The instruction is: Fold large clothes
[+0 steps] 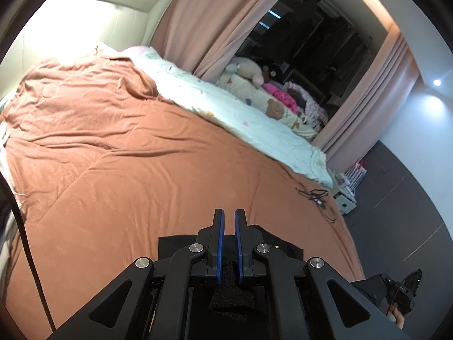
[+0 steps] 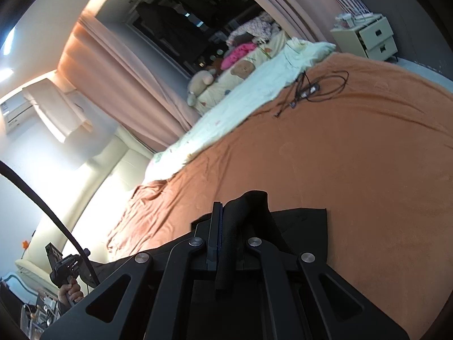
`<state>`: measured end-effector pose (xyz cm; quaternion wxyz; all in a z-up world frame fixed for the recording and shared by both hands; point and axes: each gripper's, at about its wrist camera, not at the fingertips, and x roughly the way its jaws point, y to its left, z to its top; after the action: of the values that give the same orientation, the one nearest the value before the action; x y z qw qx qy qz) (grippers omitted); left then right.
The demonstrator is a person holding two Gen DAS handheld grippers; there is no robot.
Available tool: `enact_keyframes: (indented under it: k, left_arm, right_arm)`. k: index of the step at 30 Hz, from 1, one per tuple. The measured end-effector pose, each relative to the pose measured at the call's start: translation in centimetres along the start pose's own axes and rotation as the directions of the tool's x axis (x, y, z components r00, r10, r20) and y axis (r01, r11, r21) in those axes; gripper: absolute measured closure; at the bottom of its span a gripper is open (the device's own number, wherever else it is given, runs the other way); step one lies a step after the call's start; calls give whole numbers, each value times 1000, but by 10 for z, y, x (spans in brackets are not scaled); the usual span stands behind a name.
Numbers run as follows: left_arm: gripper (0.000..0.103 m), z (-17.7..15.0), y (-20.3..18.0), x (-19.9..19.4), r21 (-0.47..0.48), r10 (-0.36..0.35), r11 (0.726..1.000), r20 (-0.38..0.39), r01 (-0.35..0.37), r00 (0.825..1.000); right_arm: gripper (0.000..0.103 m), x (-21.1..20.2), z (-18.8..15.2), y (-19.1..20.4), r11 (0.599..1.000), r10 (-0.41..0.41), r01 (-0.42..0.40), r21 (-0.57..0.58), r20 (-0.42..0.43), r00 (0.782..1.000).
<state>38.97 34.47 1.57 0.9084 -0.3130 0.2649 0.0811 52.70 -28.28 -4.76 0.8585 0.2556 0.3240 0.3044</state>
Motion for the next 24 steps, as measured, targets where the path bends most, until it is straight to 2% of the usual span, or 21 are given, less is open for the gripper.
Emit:
enact_keyframes:
  k: [6,11,15,17,18,19,20,21,22,23,24]
  left_arm:
    - [95,0,18,65,-5,50,999,-57,-50,997]
    - [95,-5,38,117,-19,86,996,-111,-89,990]
    - [94,-7,56,154,-46,113,992,-142,-121,983]
    - [94,-9,61,167,-29,154,987,-141,-160,978]
    - [88,-9,64,174,-22,182,982,-147,-187,972]
    - [73,-10,67,178,-25,193,980,-154,-199,969]
    - [61,-12,70,182,-34,197,978,-162,-205,967]
    - [39,-13,76,185,-50,197,977,-163,-207,967]
    - [28,-14,78,186,-57,198,976,-156,-209,968]
    - [28,-15,79,186,-57,203,975,-146,-213,968]
    - [28,-17,79,186,-44,210,975,-145,-219,967]
  right_arm:
    - [103,58,12,-3,996,-82,84,26,-69,994]
    - [102,96,20,-3,992,-113,118,45,-105,988]
    - [102,127,22,-12,985,-146,159,71,-165,976]
    - [100,143,24,-17,979,-165,186,88,-205,965]
    - [99,148,25,-18,977,-168,191,92,-215,962]
    - [92,152,27,-18,977,-166,191,97,-221,961]
    - [78,155,32,-16,976,-161,188,107,-218,963]
    - [66,155,35,-14,978,-152,177,113,-205,967]
    - [34,152,37,-12,979,-151,173,110,-184,971]
    - [16,148,40,-9,977,-175,190,95,-149,973]
    - [16,144,44,-5,976,-194,205,77,-125,973]
